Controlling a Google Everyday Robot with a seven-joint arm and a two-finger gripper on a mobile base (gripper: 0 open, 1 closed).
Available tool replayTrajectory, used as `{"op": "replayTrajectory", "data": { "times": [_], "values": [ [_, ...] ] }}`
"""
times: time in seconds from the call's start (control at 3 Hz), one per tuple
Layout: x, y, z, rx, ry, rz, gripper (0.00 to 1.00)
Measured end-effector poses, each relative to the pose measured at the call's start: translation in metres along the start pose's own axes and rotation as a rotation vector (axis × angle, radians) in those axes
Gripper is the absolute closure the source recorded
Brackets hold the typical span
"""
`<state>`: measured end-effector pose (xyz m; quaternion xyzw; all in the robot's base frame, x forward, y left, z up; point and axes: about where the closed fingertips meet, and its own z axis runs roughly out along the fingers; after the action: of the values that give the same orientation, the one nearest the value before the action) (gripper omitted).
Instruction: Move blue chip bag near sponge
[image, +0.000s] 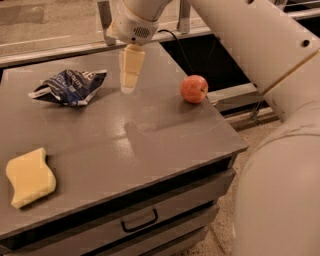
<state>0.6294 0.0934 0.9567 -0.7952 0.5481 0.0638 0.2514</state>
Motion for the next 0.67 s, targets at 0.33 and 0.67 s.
{"op": "replayTrajectory", "data": {
  "times": [0.33, 0.67],
  "values": [
    [0.000, -0.021, 0.032, -0.039, -0.009, -0.030, 0.00],
    [0.005, -0.047, 0.070, -0.047, -0.008, -0.039, 0.00]
  ]
}}
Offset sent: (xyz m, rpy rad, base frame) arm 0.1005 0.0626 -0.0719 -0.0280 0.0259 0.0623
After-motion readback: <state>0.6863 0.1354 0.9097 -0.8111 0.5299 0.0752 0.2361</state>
